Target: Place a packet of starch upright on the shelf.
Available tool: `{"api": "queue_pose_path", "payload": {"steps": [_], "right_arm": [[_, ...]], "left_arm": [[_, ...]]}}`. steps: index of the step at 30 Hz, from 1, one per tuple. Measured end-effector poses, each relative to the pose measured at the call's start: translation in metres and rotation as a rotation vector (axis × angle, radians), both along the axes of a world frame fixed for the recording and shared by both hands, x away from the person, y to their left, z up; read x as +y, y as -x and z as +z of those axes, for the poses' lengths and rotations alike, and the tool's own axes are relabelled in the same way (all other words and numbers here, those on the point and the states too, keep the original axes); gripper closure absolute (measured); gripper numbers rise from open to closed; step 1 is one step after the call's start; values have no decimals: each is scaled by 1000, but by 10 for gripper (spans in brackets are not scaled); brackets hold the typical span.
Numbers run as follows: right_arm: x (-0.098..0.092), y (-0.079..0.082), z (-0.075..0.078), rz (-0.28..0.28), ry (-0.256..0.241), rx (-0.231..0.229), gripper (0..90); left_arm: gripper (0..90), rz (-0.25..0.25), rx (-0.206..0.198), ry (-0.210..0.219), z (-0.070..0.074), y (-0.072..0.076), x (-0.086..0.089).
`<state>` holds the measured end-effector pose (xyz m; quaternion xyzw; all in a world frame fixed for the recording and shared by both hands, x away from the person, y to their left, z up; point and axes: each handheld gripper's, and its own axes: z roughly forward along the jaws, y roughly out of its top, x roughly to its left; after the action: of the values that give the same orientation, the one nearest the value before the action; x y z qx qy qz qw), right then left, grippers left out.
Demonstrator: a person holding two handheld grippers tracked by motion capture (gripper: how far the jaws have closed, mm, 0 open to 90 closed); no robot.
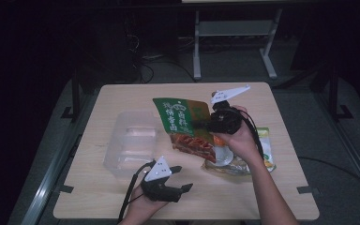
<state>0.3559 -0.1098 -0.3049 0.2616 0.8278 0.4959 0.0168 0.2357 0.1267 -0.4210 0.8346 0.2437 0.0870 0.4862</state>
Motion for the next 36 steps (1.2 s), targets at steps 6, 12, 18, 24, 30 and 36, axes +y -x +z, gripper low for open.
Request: {"api": "queue_pose_path", "payload": {"steps": [6, 12, 18, 24, 30, 36], "right_arm": [[12, -6, 12, 11, 0, -18, 893], [27, -14, 20, 33, 2, -17, 893], [47, -24, 26, 55, 5, -33, 893], [69, -32, 31, 85, 5, -41, 894], [84, -37, 38, 92, -9, -50, 893], [100, -46, 37, 103, -16, -47, 894]], "left_arm": [[302, 4, -2, -5, 6, 1, 9], [302, 29, 1, 9, 11, 6, 21], [300, 37, -9, 7, 8, 7, 28], [297, 41, -3, 19, 7, 8, 30], [293, 35, -7, 12, 4, 9, 30], [291, 43, -13, 16, 3, 9, 29]]}}
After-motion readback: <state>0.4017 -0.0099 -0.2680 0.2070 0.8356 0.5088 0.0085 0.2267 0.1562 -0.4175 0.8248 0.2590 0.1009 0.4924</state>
